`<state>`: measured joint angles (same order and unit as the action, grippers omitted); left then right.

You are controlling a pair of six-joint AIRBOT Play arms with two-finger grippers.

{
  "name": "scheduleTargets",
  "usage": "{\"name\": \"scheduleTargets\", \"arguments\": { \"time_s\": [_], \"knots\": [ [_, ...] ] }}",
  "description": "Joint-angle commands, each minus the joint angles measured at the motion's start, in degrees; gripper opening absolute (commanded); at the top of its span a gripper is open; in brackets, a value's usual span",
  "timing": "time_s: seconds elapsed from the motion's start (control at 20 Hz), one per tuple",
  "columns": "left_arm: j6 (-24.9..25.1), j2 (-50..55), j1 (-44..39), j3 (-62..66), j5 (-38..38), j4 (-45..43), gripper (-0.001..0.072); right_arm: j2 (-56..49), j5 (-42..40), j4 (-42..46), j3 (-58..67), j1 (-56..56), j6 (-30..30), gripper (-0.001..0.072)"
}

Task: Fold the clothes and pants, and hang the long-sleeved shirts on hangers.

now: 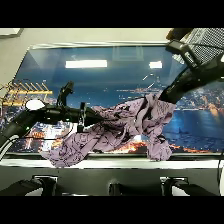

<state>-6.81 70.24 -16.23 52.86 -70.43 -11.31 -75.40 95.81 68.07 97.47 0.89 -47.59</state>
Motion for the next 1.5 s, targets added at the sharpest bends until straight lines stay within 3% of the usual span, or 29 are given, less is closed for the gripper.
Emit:
{"name": "scheduleTargets", "arguments": {
  "time_s": [0.0,0.35,0.45,0.6,0.75,0.8,0.9,1.0,1.2,1.35,1.45],
  "knots": [
    [0.00,0.04,0.07,0.07,0.00,-0.04,0.0023,-3.30,0.11,-3.63,-0.02,0.48,4.42,0.0573],
    [-0.02,0.04,0.07,0.07,0.00,-0.04,0.0023,-8.55,0.37,-9.60,-0.02,0.48,4.35,0.0513],
    [-0.02,0.04,0.07,0.07,0.00,-0.04,0.0023,-9.49,1.70,-10.73,-0.02,0.48,5.09,0.0366],
    [-0.22,0.04,0.07,0.07,0.02,-0.04,0.0023,-9.70,5.75,-13.11,-0.17,0.48,7.61,0.0049],
    [-0.90,0.04,0.09,0.07,0.09,-0.04,0.0027,-8.70,6.95,-13.35,-0.17,0.48,7.52,0.0036],
    [-2.78,0.02,0.09,0.07,0.59,-0.04,0.0059,-7.93,6.93,-13.14,-0.17,0.48,7.52,0.0035],
    [-9.53,0.02,0.39,0.04,3.32,-0.09,0.0325,-5.64,6.91,-11.58,-0.17,0.37,7.39,0.0034],
    [-19.06,0.02,2.10,0.07,6.54,-0.11,0.0492,-3.02,6.49,-9.20,-0.17,0.37,6.82,0.0034],
    [-45.03,-0.22,11.30,0.04,7.13,-2.91,0.0518,0.68,5.79,-5.64,-0.17,0.37,0.81,0.0033],
    [-53.24,-0.35,15.06,-0.42,5.38,-4.98,0.0518,1.60,5.86,-5.46,-0.20,0.37,-1.84,0.0033],
    [-55.69,-0.44,12.79,-0.50,5.66,-5.01,0.0517,1.86,5.88,-5.35,-0.20,0.37,-2.51,0.0033]
  ]
}}
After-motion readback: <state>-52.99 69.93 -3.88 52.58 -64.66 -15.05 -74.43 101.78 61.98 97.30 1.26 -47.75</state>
